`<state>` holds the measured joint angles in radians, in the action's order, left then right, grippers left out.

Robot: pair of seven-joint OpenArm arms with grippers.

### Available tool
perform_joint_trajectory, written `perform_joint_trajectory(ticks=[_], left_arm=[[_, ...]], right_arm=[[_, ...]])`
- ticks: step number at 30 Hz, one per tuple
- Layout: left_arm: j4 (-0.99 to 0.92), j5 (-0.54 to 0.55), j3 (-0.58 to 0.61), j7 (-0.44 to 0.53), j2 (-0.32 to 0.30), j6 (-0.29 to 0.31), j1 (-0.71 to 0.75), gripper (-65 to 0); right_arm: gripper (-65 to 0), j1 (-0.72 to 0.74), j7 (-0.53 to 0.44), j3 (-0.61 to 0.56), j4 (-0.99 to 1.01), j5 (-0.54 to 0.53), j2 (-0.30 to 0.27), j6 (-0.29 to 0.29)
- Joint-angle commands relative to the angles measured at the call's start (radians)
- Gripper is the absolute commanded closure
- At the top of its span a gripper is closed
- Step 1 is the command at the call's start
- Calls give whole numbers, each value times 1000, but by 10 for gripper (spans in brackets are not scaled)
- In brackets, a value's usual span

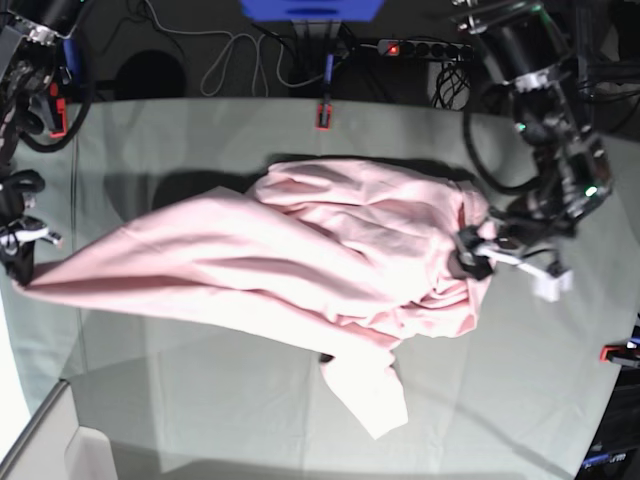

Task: Layout the t-shirt on the table in an organized manner, then fold the t-shirt properly
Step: 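Pull the right gripper away from the left, stretching the t-shirt out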

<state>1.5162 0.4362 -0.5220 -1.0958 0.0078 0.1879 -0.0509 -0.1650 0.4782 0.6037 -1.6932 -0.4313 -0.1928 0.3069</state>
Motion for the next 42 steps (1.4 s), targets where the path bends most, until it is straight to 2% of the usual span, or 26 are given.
perform_joint_trajectory(ticks=[1, 4, 6, 8, 10, 14, 17, 24, 28, 36, 42], left_arm=[[-1, 0, 10, 12, -6, 5, -30, -599], [-58, -15, 21, 21, -10, 14, -42, -594], [-82, -9, 23, 61, -16, 15, -42, -586], [-95, -9, 23, 101, -21, 18, -37, -530], [-98, -9, 23, 130, -36, 38, -34, -436], [-99, -10, 13, 188, -45, 111, -23, -164], [-99, -18, 13, 227, -67, 104, -22, 0], [-116, -9, 10, 234, -96, 111, -28, -1], [-72, -9, -54, 231, -134, 112, -59, -1], [-88, -9, -224, 234, -263, 114, -157, -1], [-228, -9, -310, 236, -349, 115, -224, -1]], right_arm=[[0, 8, -36, 6, -18, -14, -18, -1], [0, 0, -36, 6, -18, -14, -20, -1], [0, -3, -36, 6, -18, -13, -24, -1], [0, -3, -36, 9, -11, -13, -26, -1], [0, 0, -36, 12, 12, -13, -29, -1], [0, 5, -40, 14, 81, -11, -52, -1], [0, 6, -42, 14, 106, -11, -55, -1], [0, 6, -42, 15, 106, -11, -55, -1], [0, 6, -42, 15, 106, -11, -72, -1], [0, 8, -43, 38, 94, -13, -73, -1], [0, 8, -43, 60, 32, -13, -72, 1]])
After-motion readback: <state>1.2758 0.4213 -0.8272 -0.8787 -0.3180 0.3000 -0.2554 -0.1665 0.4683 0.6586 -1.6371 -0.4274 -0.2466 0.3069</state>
